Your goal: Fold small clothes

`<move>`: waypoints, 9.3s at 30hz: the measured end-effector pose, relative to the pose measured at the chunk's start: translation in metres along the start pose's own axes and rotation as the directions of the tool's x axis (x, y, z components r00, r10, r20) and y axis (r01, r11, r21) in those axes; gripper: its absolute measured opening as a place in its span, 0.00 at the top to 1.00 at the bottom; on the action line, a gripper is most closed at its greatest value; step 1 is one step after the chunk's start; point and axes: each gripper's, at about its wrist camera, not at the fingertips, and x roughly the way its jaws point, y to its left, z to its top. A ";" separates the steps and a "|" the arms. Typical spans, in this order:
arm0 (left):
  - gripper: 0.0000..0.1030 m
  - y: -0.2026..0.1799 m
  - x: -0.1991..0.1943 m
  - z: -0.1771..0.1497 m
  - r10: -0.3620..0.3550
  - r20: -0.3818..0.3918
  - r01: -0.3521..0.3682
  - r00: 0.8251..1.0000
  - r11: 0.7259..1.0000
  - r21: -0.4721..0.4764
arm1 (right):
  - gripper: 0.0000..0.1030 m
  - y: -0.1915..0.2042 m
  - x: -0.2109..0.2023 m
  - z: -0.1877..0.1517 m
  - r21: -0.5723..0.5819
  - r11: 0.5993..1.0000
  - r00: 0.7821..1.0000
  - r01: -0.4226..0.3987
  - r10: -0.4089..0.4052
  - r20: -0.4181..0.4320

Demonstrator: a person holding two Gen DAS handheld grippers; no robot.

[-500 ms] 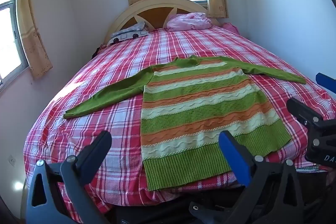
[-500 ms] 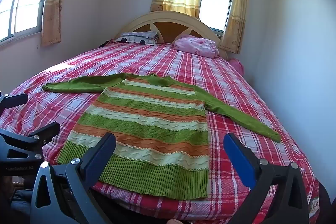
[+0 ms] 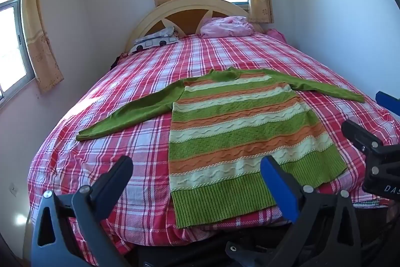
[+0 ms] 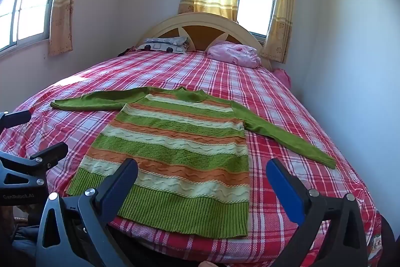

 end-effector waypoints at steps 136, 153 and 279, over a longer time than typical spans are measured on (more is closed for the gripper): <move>0.00 0.027 0.296 0.061 0.128 -0.141 -0.137 0.982 0.989 -0.057 | 0.44 -0.432 0.227 -0.101 0.928 0.305 0.977 0.214 -0.052 -0.208; 0.00 0.042 0.289 0.062 0.097 -0.134 -0.113 0.986 0.987 -0.116 | 0.91 -0.427 0.231 -0.038 0.881 0.453 0.990 0.138 -0.057 -0.125; 0.12 0.352 0.252 -0.027 0.272 -0.364 -0.451 0.891 0.622 -0.640 | 0.20 0.119 0.379 0.067 -0.151 0.898 0.882 -0.413 0.353 -0.311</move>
